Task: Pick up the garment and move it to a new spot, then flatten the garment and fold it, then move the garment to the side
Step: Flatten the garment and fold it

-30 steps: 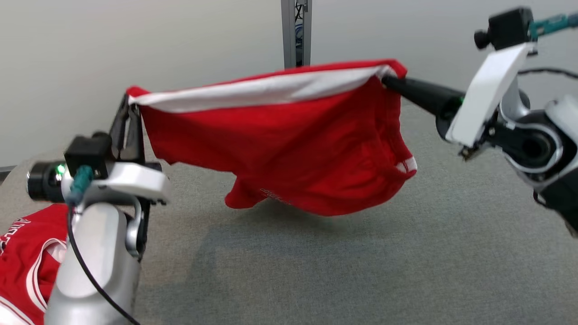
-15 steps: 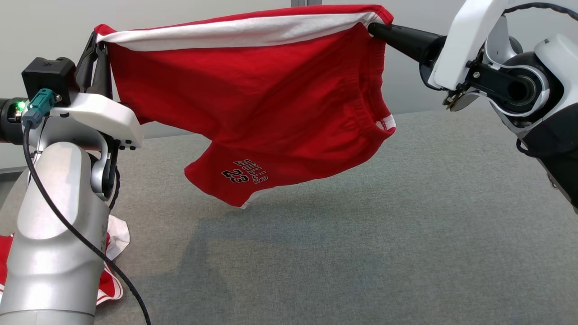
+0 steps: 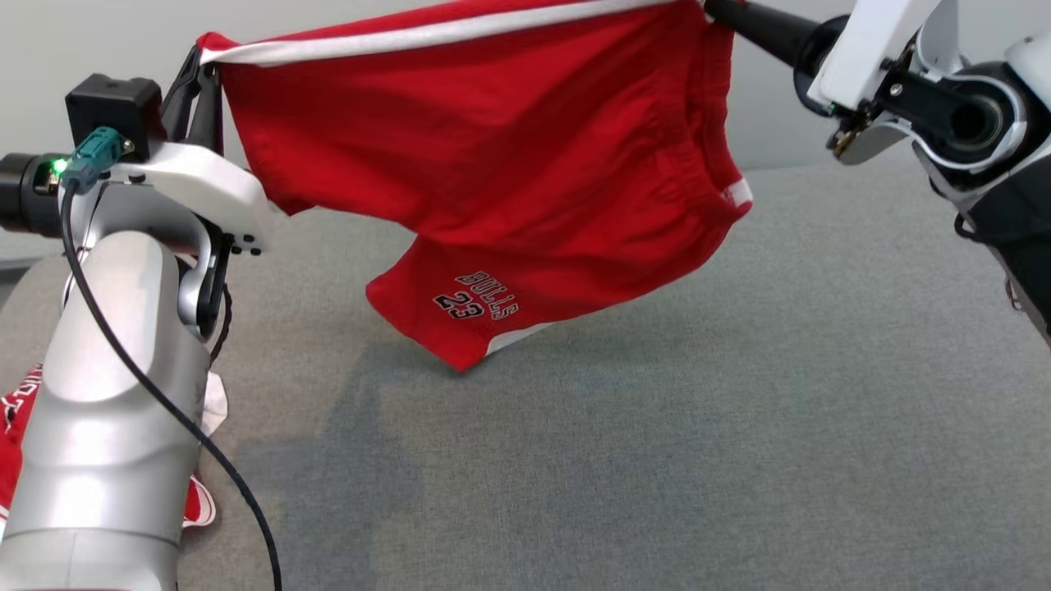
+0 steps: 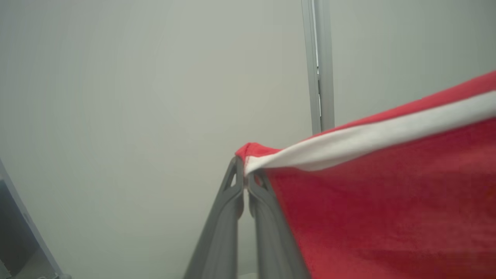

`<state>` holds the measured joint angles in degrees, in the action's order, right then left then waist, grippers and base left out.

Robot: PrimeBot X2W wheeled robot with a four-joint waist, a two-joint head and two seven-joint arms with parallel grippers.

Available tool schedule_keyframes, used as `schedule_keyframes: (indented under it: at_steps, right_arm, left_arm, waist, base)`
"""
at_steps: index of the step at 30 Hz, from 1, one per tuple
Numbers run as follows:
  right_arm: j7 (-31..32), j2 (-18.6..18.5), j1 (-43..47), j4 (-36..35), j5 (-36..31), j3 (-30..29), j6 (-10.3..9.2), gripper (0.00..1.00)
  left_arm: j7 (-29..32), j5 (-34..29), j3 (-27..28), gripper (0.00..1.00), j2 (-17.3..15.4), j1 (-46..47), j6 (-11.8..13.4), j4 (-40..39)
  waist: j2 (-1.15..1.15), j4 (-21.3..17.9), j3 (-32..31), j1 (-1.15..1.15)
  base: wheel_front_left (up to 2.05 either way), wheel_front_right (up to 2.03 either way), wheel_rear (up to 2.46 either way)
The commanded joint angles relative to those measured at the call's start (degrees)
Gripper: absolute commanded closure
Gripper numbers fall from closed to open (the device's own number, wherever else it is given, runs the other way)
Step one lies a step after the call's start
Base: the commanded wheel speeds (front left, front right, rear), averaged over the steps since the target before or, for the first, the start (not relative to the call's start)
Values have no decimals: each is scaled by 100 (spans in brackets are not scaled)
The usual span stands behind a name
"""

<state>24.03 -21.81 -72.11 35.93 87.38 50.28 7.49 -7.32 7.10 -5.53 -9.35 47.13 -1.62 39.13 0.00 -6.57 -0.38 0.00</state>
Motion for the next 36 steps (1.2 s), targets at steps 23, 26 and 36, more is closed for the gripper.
schedule_keyframes:
  at_steps: [23, 26, 36]
  right_arm:
    - [-3430, 776, -2432, 2404, -1106, -275, 0, 100]
    - [-3684, 738, -2220, 2386, -1161, -199, 0, 100]
    - [-3662, 557, -1085, 2110, -874, 174, 0, 100]
  left_arm:
    - [-757, 556, 94, 100, 567, 3447, 431, 1511]
    - [-788, 608, 24, 100, 604, 3419, 502, 1394]
    - [-790, 975, -698, 100, 625, 2453, 589, 1274]
  waist:
    - [0, 286, 2702, 0]
    - [0, 340, 2915, 0]
    - [0, 421, 3262, 0]
  base:
    - [0, 0, 0]
    - [0, 0, 0]
    - [0, 0, 0]
